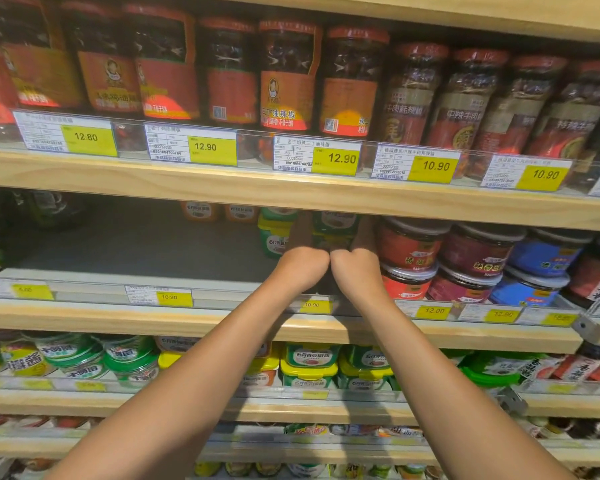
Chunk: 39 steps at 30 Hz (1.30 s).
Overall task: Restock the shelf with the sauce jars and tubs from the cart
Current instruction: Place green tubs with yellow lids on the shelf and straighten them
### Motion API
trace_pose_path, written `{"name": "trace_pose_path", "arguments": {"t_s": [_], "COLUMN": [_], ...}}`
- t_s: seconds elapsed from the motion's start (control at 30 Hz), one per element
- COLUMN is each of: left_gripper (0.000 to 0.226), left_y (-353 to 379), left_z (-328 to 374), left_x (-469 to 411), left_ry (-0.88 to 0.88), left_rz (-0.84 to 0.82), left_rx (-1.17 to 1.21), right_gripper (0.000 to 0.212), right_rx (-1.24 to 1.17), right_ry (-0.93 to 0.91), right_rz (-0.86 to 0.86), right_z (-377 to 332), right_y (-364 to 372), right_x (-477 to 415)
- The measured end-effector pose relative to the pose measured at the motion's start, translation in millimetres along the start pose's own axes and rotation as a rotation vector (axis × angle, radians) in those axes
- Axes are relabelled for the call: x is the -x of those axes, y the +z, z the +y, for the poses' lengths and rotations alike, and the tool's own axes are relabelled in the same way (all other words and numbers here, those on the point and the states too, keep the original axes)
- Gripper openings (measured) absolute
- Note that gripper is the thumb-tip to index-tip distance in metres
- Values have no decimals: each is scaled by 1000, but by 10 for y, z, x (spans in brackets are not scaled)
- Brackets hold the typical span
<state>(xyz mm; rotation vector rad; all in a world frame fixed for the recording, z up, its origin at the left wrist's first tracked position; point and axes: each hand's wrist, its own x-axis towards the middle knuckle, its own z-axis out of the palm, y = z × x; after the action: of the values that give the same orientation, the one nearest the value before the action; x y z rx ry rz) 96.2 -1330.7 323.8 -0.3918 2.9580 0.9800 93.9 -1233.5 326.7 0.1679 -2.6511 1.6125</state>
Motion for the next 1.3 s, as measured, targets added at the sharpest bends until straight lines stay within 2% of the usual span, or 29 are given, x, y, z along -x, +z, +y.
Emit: {"name": "trace_pose_path", "arguments": {"t_s": [0.17, 0.23, 0.3, 0.4, 0.5, 0.57, 0.6, 0.67, 0.7, 0.8, 0.9, 1.07, 1.23, 1.3], "left_gripper": [28, 28, 25, 24, 63, 71, 70, 62, 56, 45, 49, 44, 39, 46], "left_y": [-38, -61, -58, -16, 43, 31, 21, 10, 10, -13, -69, -183, -316, -325], "left_z": [-51, -45, -63, -142, -212, -205, -189, -162, -151, -124, -104, -193, -334, -443], "left_x": [-38, -17, -38, -93, -179, -180, -174, -162, -163, -112, -34, 181, 457, 576], "left_ry": [108, 103, 109, 76, 220, 252, 240, 238, 241, 236, 239, 95, 252, 339], "left_rz": [-41, -31, -40, 32, 176, 174, 158, 138, 143, 158, 131, 37, 139, 176], "left_rx": [-318, -318, -263, 112, 446, 486, 476, 431, 411, 360, 370, 347, 194, 24], "right_gripper": [27, 22, 27, 36, 34, 18, 11, 33, 37, 36, 34, 27, 34, 33], "right_rx": [30, 76, 117, 130, 161, 132, 108, 80, 81, 122, 164, 268, 356, 432], "right_ry": [-51, -34, 22, 77, 81, 10, -34, -90, -101, -74, -44, 37, -100, -199], "right_rz": [3, -50, -130, -139, -169, -106, -63, -17, -15, -34, -88, -188, -144, -97], "right_z": [85, 68, 70, 117, 95, 99, 114, 135, 145, 141, 76, -5, 57, 108], "right_y": [39, 19, -8, -19, -6, 36, 61, 100, 106, 109, 76, -45, -115, -163], "right_x": [-6, -31, -94, -194, -232, -277, -303, -330, -336, -359, -294, -96, 92, 150]}}
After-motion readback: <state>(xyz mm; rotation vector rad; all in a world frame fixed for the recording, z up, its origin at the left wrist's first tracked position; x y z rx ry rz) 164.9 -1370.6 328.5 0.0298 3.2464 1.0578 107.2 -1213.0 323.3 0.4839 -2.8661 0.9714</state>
